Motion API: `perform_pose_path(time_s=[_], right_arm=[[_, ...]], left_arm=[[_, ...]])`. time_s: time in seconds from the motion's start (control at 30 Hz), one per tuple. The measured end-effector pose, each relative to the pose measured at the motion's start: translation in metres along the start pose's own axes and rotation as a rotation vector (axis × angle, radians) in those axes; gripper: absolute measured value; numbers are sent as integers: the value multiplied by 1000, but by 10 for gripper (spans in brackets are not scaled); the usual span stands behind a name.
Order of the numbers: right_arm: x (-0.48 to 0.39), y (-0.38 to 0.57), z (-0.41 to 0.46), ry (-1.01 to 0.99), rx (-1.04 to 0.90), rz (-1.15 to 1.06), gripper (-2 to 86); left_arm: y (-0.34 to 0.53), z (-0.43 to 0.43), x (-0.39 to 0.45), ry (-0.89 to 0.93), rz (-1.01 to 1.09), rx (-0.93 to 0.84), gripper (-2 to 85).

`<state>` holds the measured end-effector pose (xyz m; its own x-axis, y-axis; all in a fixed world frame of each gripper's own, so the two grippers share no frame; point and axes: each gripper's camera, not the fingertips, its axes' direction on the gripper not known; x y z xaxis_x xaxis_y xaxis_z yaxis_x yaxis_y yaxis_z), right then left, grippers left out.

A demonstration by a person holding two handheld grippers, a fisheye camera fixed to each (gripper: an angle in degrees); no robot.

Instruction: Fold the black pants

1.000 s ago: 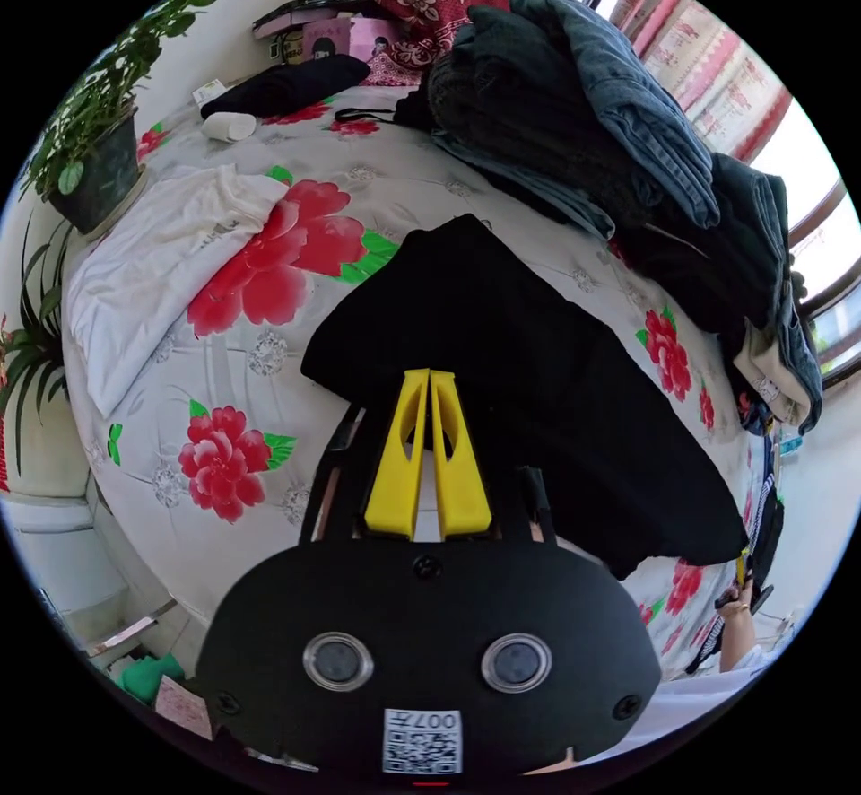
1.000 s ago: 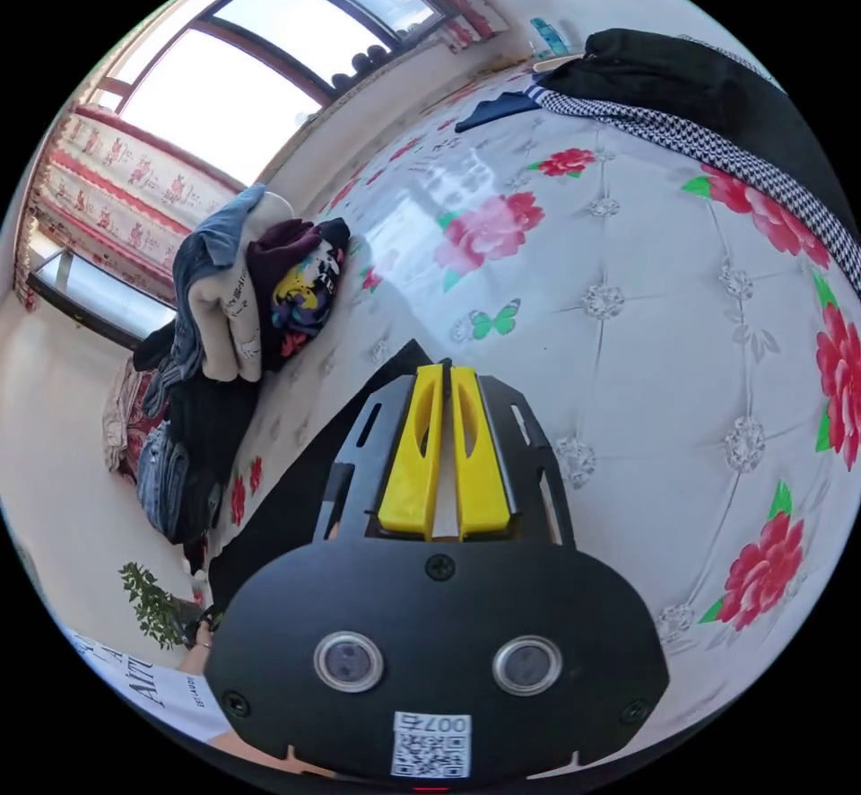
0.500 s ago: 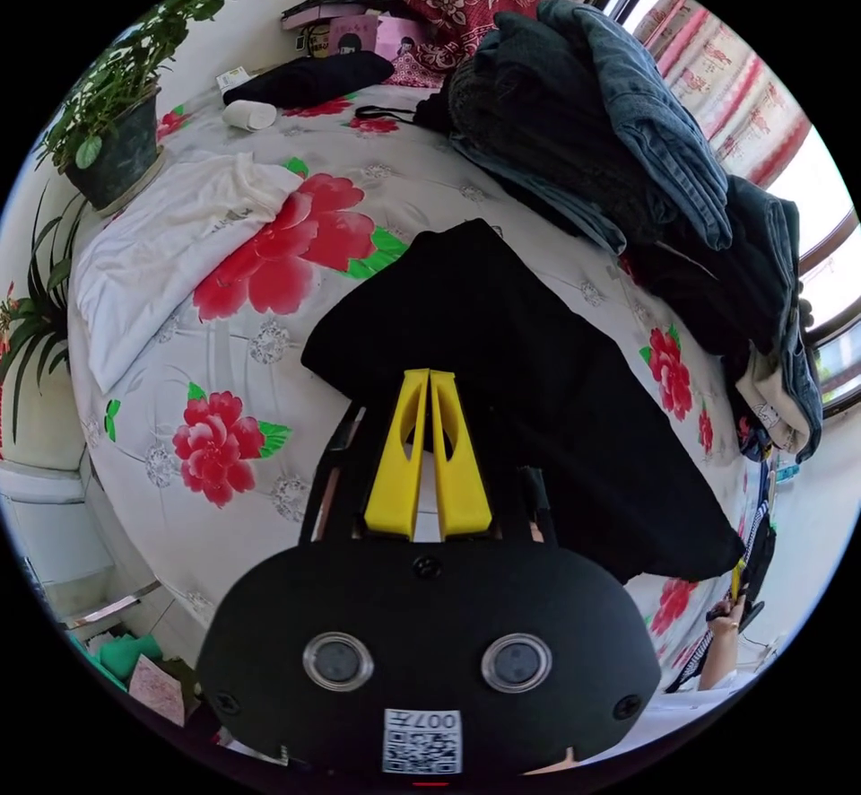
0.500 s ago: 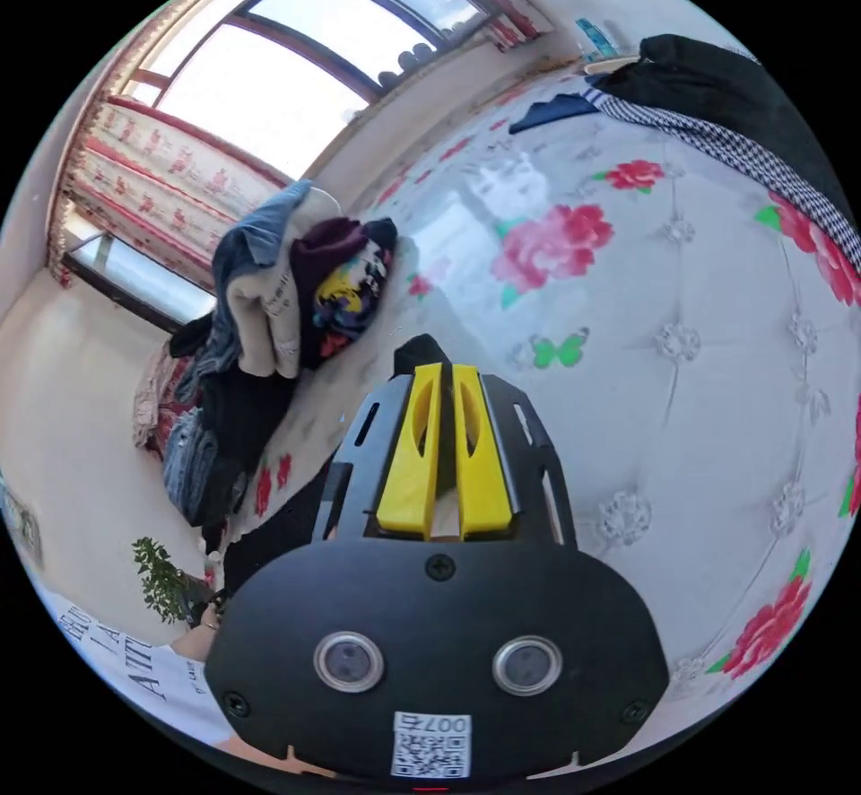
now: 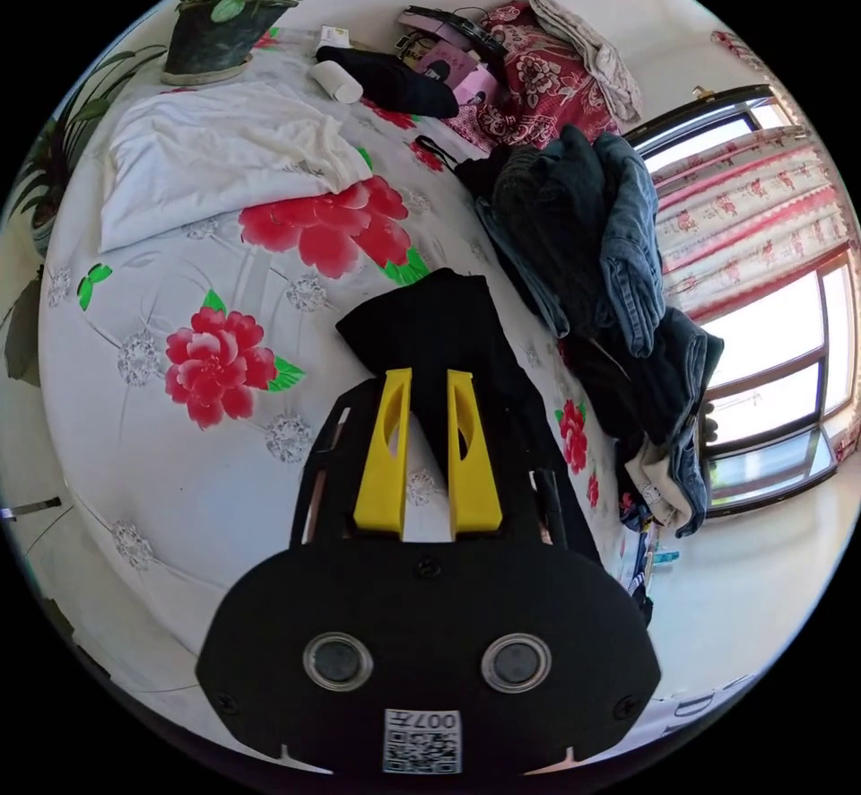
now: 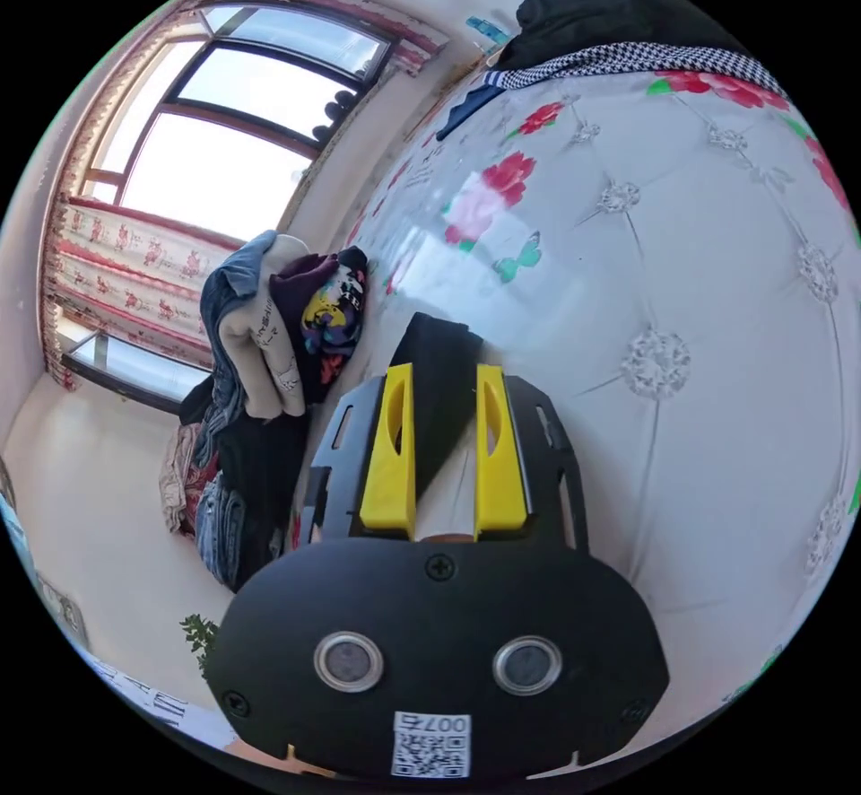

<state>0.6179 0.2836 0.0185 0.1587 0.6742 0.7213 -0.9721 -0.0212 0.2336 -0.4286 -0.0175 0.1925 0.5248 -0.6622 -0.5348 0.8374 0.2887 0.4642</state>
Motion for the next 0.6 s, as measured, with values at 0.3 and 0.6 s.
perform_pose_path(time_s=[0.3, 0.6], right_arm=[[-225, 79, 22, -283, -234, -734, 36], [-286, 366, 113, -343, -924, -1215, 55]], left_arm=[[-1, -21, -5, 47, 41, 73, 95], [1, 40, -33, 68, -182, 55, 91]])
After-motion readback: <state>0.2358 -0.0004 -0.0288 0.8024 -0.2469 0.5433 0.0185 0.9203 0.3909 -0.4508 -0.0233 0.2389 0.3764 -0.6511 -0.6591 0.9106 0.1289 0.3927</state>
